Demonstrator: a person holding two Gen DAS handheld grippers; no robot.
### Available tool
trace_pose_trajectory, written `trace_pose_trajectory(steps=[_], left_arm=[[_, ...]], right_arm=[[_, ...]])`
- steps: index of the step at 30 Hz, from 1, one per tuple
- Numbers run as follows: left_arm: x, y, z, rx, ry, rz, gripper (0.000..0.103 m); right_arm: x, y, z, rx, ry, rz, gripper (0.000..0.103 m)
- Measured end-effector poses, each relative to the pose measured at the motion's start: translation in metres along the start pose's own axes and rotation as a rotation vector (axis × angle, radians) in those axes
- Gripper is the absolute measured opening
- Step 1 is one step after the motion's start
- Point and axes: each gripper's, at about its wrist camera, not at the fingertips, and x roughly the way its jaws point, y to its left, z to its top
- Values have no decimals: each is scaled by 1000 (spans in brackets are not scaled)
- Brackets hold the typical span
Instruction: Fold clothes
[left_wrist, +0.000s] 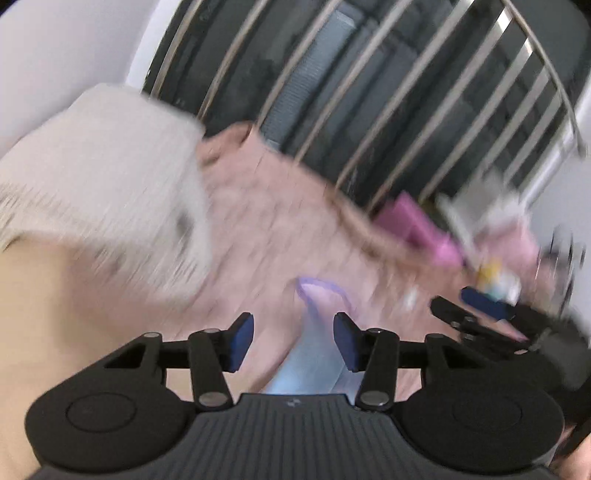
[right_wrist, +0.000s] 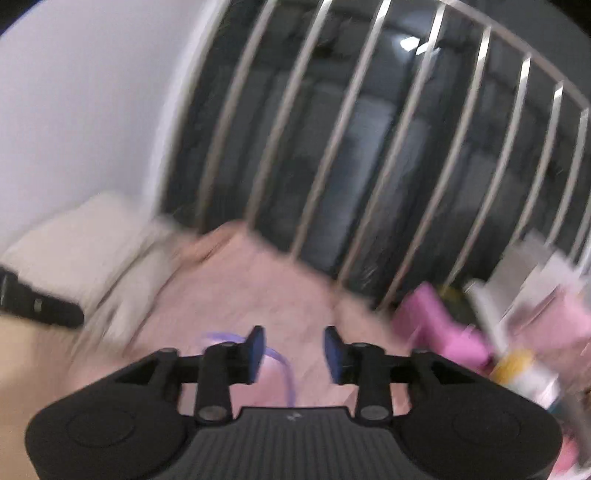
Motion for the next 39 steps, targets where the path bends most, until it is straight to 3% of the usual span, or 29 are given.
trace_pose_trajectory(steps=[5,8,10,12,14,17,18,19,22,23,24,26,28,32,33,37,39], left_arm=[[-27,18,-98,86,108,-46,48],[-46,17,-125,102,105,-62,48],[-51,4,-137,152,107,-71,53],[-50,-11,-150,224,128,-67,53],[-44,-22,-164,292,153,-52,51],[-34,-32,-175,328,158,-2,21],[-31,-32,-177,322,154,15,6],[-28,-32,-178,316,150,32,3],[-25,-10,-169,164,115,56,3],[-25,-1,-167,100,90,67,3],[-30,12,-163,14,55,78,7],[-46,22,-163,-49,31,40,19],[-65,19,-167,-28,17,-16,34],[-95,-6,-182,131,26,-136,42],[-93,-17,-187,192,68,-169,42],[-74,-29,-199,299,131,-121,37],[-70,-26,-200,308,149,-107,33]], right_arm=[[-42,34,-117,75,108,394,52],[-54,70,-145,22,82,475,52],[-51,87,-152,-15,92,489,50],[-44,90,-155,6,126,488,10],[-42,79,-153,100,126,467,5],[-54,45,-149,259,72,396,5],[-59,34,-149,298,58,380,5],[-62,23,-151,333,53,362,5],[-60,-9,-166,432,81,265,5],[-59,-15,-173,451,89,208,11],[-58,-20,-179,460,93,143,17],[-69,-22,-188,435,86,69,25],[-91,-12,-192,401,35,138,30],[-141,25,-200,260,-45,504,41],[-144,37,-202,222,-37,551,41],[-138,74,-212,84,0,572,39],[-127,78,-216,93,44,562,32]])
